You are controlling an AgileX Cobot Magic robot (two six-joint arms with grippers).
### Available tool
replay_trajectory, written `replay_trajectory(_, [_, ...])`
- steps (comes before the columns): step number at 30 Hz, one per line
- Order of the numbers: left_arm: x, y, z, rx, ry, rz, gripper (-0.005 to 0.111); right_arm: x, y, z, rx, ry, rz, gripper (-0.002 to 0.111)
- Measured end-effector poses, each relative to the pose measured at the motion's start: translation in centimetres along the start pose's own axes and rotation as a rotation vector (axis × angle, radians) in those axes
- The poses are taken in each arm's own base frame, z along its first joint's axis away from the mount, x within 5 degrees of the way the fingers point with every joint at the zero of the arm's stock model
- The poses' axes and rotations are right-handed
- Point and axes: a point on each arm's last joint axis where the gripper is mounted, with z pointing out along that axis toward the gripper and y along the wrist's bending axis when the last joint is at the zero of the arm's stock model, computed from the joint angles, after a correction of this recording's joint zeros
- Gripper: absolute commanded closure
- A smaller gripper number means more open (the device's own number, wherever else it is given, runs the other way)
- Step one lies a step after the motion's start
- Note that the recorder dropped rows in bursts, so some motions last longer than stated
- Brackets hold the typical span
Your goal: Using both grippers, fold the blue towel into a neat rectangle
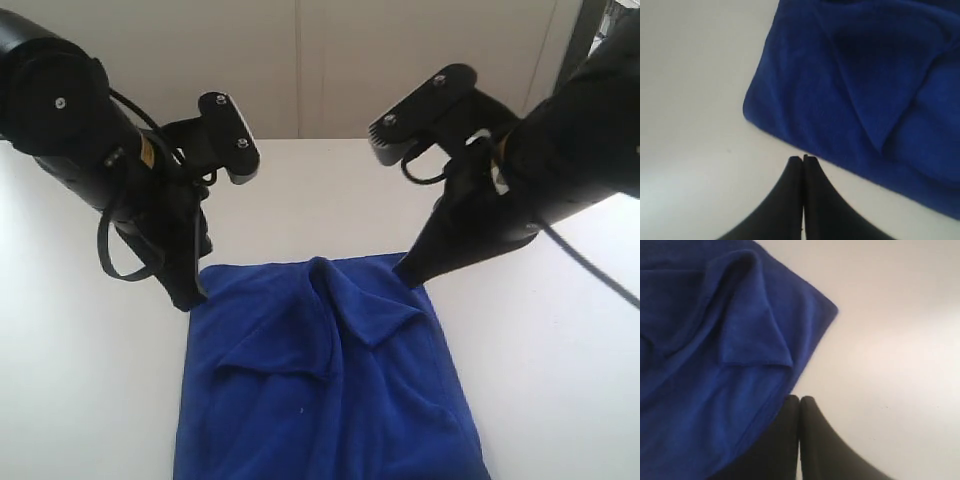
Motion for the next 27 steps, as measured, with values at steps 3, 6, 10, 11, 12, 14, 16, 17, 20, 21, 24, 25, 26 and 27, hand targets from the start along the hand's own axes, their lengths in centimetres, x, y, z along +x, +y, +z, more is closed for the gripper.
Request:
replay_trajectory(3, [-0.6,-0.8,-0.1,0.019,-0.029,0.002,0.107,0.3,-2.4,0.9,0.004,-0.005,0.075,0.108])
replay_trajectory(6, [-0.9,-1.1,0.0,0.043,-0.044,-0.019,0.107,1.0,-4.0,2.4,-0.090,0.032,0.158,0.108])
replay_trajectory(10, [-0.9,-1.2,0.0,0.051,-0.050,-0.031,0.107,2.8,-3.3,4.8,-0.336,0.237,0.196,0.108])
replay_trajectory(11, [-1.0,-1.2,0.0,0.052,-0.051,-0.032,0.107,3.2,-2.7,5.2,-0.401,0.297,0.192,0.108])
replay_trajectory(12, [-1.0,-1.2,0.0,0.052,-0.051,-0.032,0.105,3.5,-2.3,5.6,-0.444,0.337,0.190,0.108])
replay_trajectory(14, [-1.0,-1.1,0.0,0.046,-0.062,-0.020,0.098,3.8,-1.5,6.3,-0.507,0.392,0.178,0.108])
replay_trajectory(16, [-1.2,-1.0,0.0,0.034,-0.082,-0.013,0.083,3.6,-1.1,6.9,-0.514,0.385,0.173,0.108])
replay_trajectory(17, [-1.3,-1.0,0.0,0.029,-0.090,-0.012,0.074,3.4,-0.9,7.3,-0.505,0.367,0.169,0.108])
replay_trajectory(20, [-1.3,-0.9,0.0,0.019,-0.093,0.001,0.052,3.0,-0.2,8.0,-0.488,0.317,0.153,0.108])
replay_trajectory(21, [-1.3,-0.8,0.0,0.012,-0.087,0.010,0.048,2.9,0.0,8.1,-0.488,0.311,0.149,0.108])
replay_trajectory(24, [-1.1,-0.7,0.0,-0.003,-0.065,0.037,0.045,2.8,0.5,8.3,-0.493,0.303,0.140,0.108])
replay_trajectory(25, [-1.1,-0.7,0.1,-0.005,-0.064,0.039,0.045,2.8,0.6,8.3,-0.491,0.296,0.137,0.108])
replay_trajectory(26, [-1.1,-0.7,0.1,-0.005,-0.069,0.037,0.045,2.6,0.8,8.4,-0.489,0.284,0.135,0.108])
replay_trajectory(27, [-1.5,-0.8,0.9,0.009,-0.089,0.012,0.045,2.3,1.0,8.6,-0.478,0.257,0.135,0.108])
